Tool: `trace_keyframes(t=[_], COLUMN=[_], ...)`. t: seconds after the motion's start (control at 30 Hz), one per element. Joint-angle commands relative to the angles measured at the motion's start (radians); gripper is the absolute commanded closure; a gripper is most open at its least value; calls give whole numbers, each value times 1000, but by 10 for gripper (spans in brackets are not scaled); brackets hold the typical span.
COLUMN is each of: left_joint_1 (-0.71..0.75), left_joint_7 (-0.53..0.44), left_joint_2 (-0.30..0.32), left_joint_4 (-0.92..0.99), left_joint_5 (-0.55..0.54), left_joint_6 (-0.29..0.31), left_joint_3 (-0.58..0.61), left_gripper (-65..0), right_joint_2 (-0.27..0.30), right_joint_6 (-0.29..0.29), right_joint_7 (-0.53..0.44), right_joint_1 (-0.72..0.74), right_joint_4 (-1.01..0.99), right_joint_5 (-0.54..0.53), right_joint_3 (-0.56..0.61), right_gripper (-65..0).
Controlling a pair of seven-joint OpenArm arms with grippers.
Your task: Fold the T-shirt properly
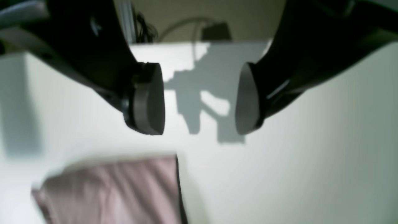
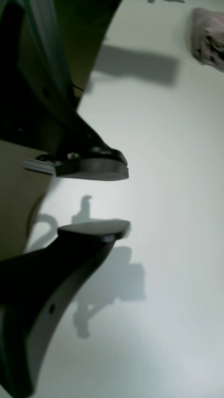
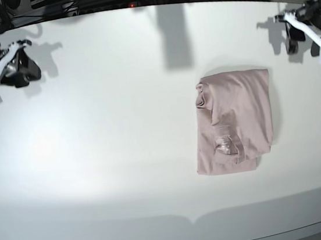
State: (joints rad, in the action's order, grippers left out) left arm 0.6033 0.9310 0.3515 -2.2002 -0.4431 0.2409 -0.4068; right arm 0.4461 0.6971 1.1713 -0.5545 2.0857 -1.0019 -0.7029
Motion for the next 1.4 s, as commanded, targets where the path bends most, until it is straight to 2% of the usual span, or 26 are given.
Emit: trace_keyframes(t=[0.0,0.3,0.4,0.47,0.57,0.7,0.8,0.9,1.0,1.13,1.27,1.37], left_joint_1=[17,224,331,400,482,542,536,494,431,305,148,51], left_joint_7=[3,70,85,97,76,-27,-93,-124,-162,-278,-320,-401], left_joint_2=[12,13,24,37,42,42,42,42,40,13,-26,-48], left_joint_4=[-19,-19,-19,-19,-18,12,118,288,510,838,1148,1332], left_joint_5=[-4,-3,-3,-4,-3,-4,-3,-3,-5,-4,-3,27], left_joint_6=[0,1,65,67,68,105,116,127,196,253,292,303], left_joint_3=[-7,-7,-7,-7,-6,-4,-3,-3,0,5,5,5], left_gripper=[-338,-338,-338,-338,-338,-338,-338,-338,-338,-338,-338,-338], right_joint_2=[12,-49,-91,-119,-150,-170,-169,-161,-138,-108,-117,-134], right_joint_6=[1,1,1,1,1,1,1,1,1,1,1,1], right_joint_7=[0,23,23,23,14,-13,-43,-151,-261,-360,-452,-484], right_joint_1=[-26,-306,-401,-458,-531,-583,-578,-558,-501,-357,-186,-68], right_joint_4=[25,42,42,42,42,21,-58,-189,-361,-620,-883,-1059], right_joint_5=[-32,-31,-31,-31,-31,-23,28,157,296,452,484,567], right_joint_3=[-21,-59,-59,-59,-57,-31,43,162,303,473,593,665], right_gripper=[-224,-224,-224,-225,-224,-224,-225,-224,-225,-225,-225,-225])
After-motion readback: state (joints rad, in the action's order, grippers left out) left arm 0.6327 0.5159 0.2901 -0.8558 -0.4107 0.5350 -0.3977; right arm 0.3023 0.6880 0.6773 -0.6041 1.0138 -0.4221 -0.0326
